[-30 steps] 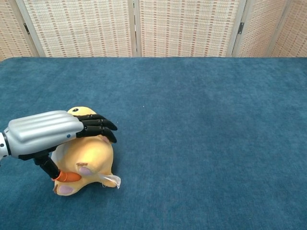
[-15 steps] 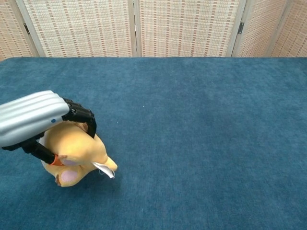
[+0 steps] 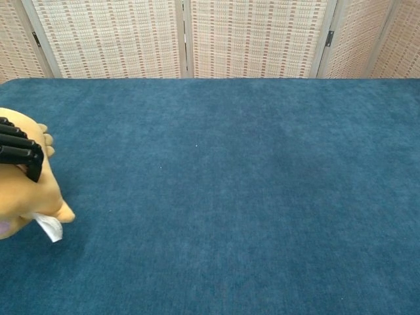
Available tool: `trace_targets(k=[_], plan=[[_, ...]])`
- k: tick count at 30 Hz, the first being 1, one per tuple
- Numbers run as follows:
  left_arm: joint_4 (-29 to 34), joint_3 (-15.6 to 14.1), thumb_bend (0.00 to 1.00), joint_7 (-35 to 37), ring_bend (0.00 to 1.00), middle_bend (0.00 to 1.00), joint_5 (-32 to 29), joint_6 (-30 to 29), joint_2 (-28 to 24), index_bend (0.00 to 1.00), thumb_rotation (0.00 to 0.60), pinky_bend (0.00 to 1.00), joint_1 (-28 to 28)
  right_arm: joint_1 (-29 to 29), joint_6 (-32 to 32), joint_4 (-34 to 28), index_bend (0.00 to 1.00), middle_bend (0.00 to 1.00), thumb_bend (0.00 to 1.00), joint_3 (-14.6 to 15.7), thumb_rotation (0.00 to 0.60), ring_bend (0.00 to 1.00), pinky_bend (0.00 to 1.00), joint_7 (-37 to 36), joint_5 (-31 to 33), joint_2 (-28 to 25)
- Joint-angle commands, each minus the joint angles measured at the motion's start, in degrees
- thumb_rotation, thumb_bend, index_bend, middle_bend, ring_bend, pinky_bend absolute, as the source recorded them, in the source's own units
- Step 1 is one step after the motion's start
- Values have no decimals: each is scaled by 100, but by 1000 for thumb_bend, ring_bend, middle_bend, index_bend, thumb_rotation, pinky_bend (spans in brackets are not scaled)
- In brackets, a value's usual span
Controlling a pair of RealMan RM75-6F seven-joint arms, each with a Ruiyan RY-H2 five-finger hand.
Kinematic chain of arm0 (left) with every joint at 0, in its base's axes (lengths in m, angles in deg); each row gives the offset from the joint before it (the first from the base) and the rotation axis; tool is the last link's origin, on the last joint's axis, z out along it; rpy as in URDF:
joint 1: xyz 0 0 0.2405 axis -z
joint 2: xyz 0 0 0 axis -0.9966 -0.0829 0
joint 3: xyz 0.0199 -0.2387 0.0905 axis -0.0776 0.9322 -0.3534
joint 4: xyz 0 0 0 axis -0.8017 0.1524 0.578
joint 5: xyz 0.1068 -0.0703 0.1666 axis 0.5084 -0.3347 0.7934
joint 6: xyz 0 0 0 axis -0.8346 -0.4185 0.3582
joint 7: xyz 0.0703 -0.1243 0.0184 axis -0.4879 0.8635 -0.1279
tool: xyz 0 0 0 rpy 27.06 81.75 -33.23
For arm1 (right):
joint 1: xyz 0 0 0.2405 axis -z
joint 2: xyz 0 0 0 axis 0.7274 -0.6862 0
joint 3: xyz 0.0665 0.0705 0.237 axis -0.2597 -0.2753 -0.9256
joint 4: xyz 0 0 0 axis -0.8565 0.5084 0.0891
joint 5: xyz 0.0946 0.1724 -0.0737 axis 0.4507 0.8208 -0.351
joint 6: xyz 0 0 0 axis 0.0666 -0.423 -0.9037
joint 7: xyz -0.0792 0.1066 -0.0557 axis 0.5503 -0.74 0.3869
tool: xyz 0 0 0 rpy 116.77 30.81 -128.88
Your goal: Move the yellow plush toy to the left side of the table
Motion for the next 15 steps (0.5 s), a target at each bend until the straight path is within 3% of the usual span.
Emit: trace_targets(k=[1, 10, 15], plan=[[-1203, -210, 623, 856, 731, 833, -92, -255, 241, 742, 600, 1000, -221, 22, 54, -217, 0, 0, 127, 14, 600, 0, 0, 269, -70, -6], [-3027, -375, 588, 2210, 715, 799, -292, -430, 1059, 732, 600, 1000, -436, -37, 278, -619, 0, 0, 127, -17, 600, 0, 0, 765, -141, 9], [-3288, -417, 493, 2506, 630, 685, -305, -523, 1224, 602, 600, 920, -453, -66, 332, -688, 0, 0, 128, -29, 600, 0, 0, 832, -159, 6]])
